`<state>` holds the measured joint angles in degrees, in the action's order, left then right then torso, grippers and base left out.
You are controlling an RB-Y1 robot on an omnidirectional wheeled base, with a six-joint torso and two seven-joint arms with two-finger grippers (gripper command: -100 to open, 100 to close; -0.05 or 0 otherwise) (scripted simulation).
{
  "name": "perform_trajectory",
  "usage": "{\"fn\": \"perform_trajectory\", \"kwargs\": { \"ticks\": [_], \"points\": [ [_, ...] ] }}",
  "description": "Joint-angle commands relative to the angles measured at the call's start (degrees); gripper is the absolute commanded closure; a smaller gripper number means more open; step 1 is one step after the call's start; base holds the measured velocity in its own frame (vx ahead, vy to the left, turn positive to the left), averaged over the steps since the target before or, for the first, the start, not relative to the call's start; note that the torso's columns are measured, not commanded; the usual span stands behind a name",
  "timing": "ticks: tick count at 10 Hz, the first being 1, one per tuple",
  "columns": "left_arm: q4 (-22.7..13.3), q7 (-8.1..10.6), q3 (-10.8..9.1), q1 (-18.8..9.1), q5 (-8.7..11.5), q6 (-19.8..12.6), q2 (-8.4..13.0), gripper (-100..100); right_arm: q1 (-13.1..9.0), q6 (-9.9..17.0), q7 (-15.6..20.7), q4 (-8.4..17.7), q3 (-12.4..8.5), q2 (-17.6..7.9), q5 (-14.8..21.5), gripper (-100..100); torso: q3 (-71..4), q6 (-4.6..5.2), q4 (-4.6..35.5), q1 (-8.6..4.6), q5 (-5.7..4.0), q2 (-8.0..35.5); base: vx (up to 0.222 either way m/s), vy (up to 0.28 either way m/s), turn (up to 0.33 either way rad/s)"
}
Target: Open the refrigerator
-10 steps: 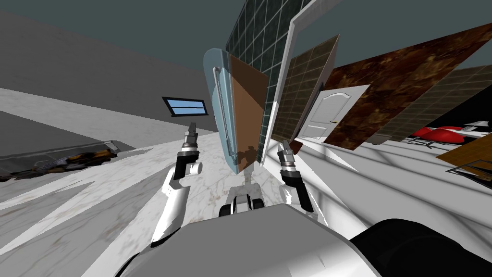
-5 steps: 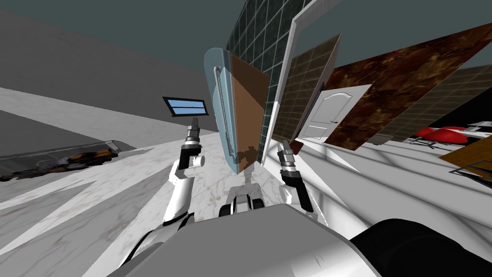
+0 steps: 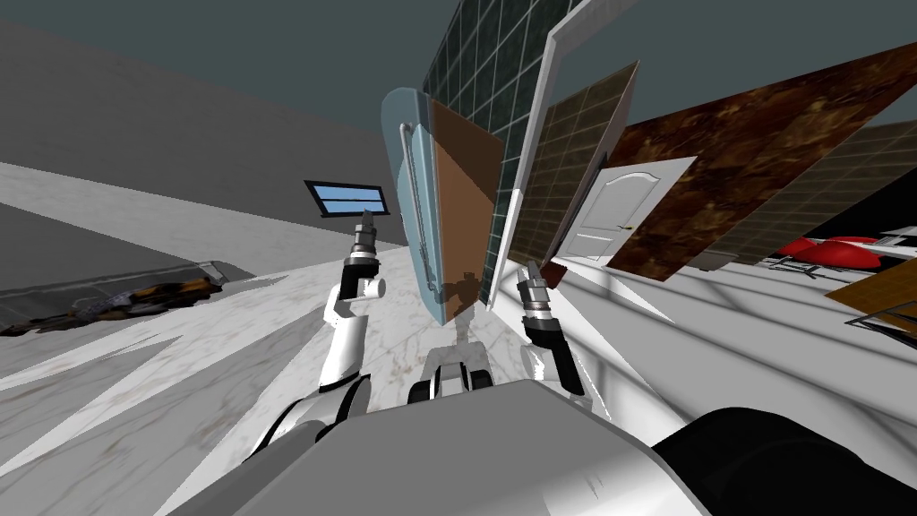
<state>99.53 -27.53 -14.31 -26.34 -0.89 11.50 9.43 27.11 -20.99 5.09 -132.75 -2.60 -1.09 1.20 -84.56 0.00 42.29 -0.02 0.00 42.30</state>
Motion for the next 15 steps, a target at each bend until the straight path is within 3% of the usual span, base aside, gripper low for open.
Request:
{"fn": "perform_trajectory", "kwargs": {
  "ticks": [1,6,8,9,10,11,12,15],
  "points": [
    [-2.77,-1.15,-0.5,-4.25,-0.03,-1.48,-0.3,-100,0.0,0.0,0.0,0.0,0.0,0.0,0.0,0,-0.02,0.0,-0.01,0.01,0.0,-0.03,0.017,0.007,0.008],
    [-10.29,-4.02,-1.84,-12.84,-0.07,-5.91,-0.68,-100,0.0,0.0,0.0,0.0,0.0,0.0,0.0,0,-0.01,0.01,0.0,-0.01,0.0,-0.01,0.027,0.006,0.018],
    [-10.92,-4.02,-1.84,-14.94,-0.07,-5.91,-0.68,-100,0.0,0.0,0.0,0.0,0.0,0.0,0.0,0,-0.01,0.01,0.0,0.01,0.0,-0.01,0.018,0.003,0.007],
    [-13.7,-4.89,-2.22,-17.35,-0.12,-7.34,-0.81,-100,0.0,0.0,0.0,0.0,0.0,0.0,0.0,0,0.03,0.0,0.01,0.01,0.0,0.04,0.018,0.001,0.025],
    [-13.7,-4.89,-2.22,-18.35,-0.12,-7.34,-0.81,-100,0.0,0.0,0.0,0.0,0.0,0.0,0.0,0,0.0,0.0,0.01,0.02,0.0,0.0,0.023,0.001,0.018],
    [-16.48,-5.7,-2.56,-20.75,-0.2,-8.73,-0.94,-100,0.0,0.0,0.0,0.0,0.0,0.0,0.0,0,-0.02,0.01,0.0,0.01,0.0,-0.03,0.032,0.002,0.028],
    [-16.48,-5.7,-2.56,-21.65,-0.2,-8.73,-0.94,-100,0.0,0.0,0.0,0.0,0.0,0.0,0.0,0,-0.04,0.0,-0.02,0.02,0.01,-0.07,0.028,0.0,0.014],
    [-21.43,-7.18,-3.15,-26.67,-0.39,-11.38,-1.13,-100,0.0,0.0,0.0,0.0,0.0,0.0,0.0,0,-0.01,0.0,0.0,0.02,0.0,-0.01,0.034,-0.001,0.022]
  ]
}}
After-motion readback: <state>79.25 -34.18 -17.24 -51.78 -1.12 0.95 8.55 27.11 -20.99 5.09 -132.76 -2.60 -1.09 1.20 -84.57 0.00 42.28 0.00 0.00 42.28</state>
